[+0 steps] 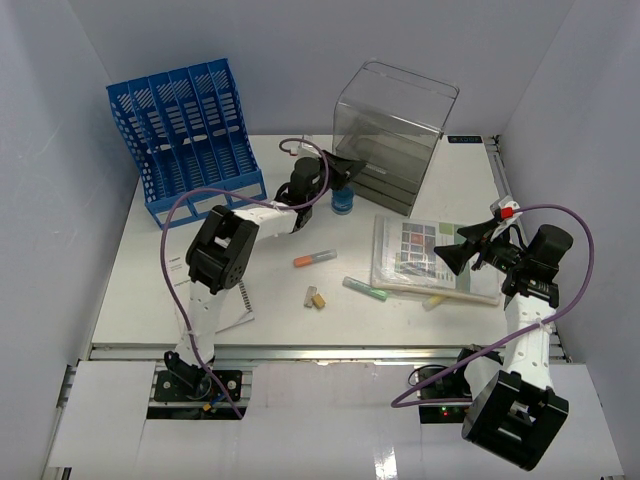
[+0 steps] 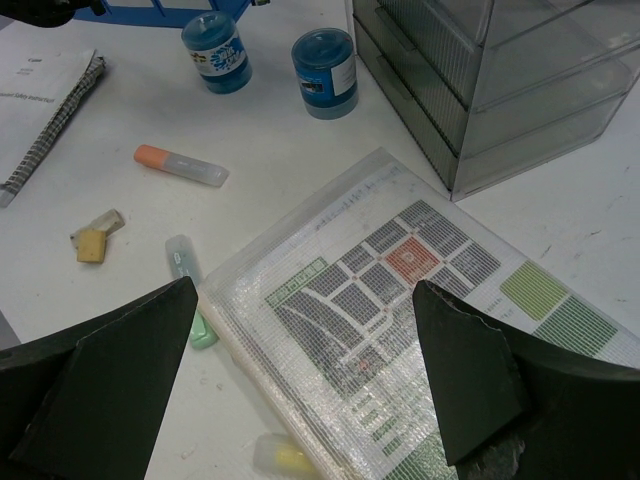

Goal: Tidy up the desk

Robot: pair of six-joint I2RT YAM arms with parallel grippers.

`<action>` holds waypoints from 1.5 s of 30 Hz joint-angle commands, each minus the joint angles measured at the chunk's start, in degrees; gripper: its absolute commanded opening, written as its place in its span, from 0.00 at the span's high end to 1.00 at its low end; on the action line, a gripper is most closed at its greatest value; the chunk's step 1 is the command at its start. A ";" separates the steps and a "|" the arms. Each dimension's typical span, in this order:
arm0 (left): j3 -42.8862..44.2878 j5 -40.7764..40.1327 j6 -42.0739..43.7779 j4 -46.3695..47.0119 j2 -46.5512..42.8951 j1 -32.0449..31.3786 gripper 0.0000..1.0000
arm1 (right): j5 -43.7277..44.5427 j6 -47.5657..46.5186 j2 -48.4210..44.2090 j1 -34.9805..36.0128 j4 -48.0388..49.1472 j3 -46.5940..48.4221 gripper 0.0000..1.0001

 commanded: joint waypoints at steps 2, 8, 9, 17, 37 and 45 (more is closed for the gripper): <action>-7.10 2.88 3.46 5.09 -11.91 0.89 0.99 | -2.36 0.32 -0.45 0.19 4.63 -0.85 0.05; -9.93 4.89 3.78 4.18 -16.60 1.22 0.99 | -3.92 9.30 3.05 3.14 8.11 1.98 0.01; -10.13 5.26 3.59 4.09 -17.01 1.24 0.99 | -2.66 9.84 3.91 4.42 7.05 3.85 0.00; -11.24 6.69 1.15 4.37 -19.55 1.29 0.99 | 15.63 22.96 12.43 16.72 5.23 20.46 0.00; -8.32 7.13 -1.57 0.99 -21.70 1.51 0.99 | 21.50 43.34 24.16 23.04 17.63 27.33 0.20; -8.20 7.18 -1.90 0.59 -22.18 1.47 0.99 | 22.45 44.13 29.01 23.57 19.47 29.28 0.25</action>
